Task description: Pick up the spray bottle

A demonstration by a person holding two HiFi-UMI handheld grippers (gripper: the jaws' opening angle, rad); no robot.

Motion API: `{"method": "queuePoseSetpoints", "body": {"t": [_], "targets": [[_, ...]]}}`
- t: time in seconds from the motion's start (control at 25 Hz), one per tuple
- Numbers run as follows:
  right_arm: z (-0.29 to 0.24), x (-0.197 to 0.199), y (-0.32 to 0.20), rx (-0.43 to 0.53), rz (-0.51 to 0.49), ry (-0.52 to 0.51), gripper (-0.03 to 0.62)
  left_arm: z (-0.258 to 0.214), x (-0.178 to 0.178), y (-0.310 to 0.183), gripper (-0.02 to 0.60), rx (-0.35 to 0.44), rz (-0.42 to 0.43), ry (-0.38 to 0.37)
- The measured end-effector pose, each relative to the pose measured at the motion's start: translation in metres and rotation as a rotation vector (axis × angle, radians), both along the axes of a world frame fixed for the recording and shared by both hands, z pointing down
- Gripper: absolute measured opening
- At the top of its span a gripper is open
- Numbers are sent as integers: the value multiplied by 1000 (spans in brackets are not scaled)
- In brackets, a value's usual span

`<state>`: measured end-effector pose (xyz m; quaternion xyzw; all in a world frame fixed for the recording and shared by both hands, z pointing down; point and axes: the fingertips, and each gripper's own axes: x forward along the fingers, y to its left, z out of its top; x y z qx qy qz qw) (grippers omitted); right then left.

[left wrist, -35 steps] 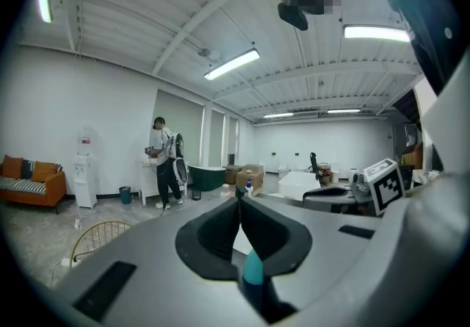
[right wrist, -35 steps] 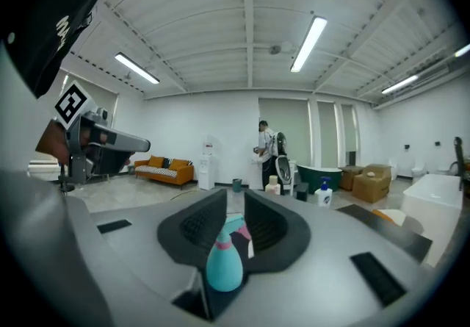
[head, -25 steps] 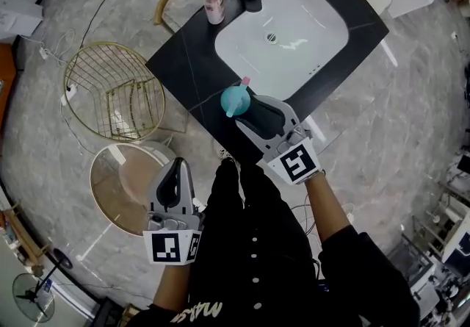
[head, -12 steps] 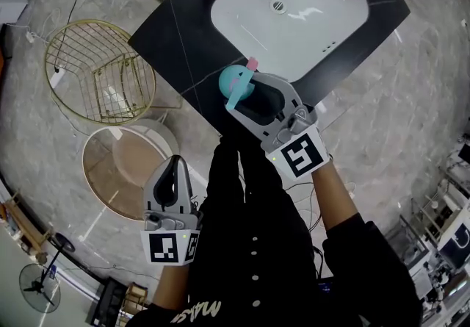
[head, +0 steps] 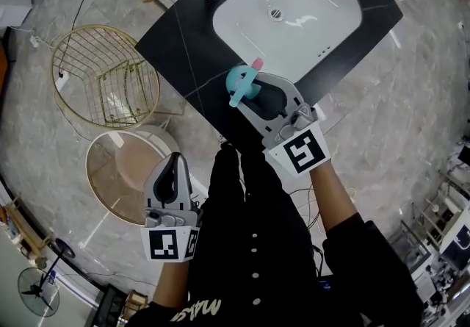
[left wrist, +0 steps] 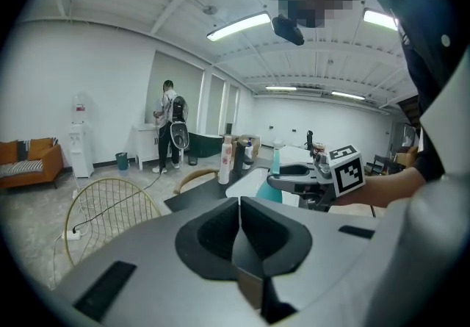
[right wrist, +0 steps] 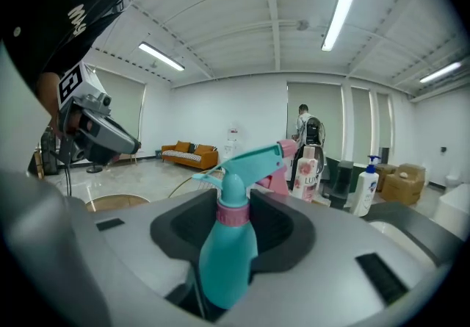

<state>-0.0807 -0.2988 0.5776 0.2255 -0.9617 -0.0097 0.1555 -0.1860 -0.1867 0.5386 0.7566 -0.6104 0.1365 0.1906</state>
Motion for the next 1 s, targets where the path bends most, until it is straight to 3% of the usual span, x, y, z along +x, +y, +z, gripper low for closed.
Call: {"method": "queuePoseSetpoints", "body": {"t": [0.16, 0.32, 0.68, 1.0], "targets": [[-37, 12, -6, 28, 57, -25, 132, -27, 1, -13, 17, 56, 3, -9], [-91, 28, -22, 52, 184, -143, 132, -62, -1, -37, 17, 145, 0, -10], [-199, 63, -16, 140, 325, -195, 132, -139, 15, -67, 17, 304, 63, -2], [-251, 92, 2, 188, 408, -218, 130, -195, 26, -84, 17, 425, 98, 16]]}}
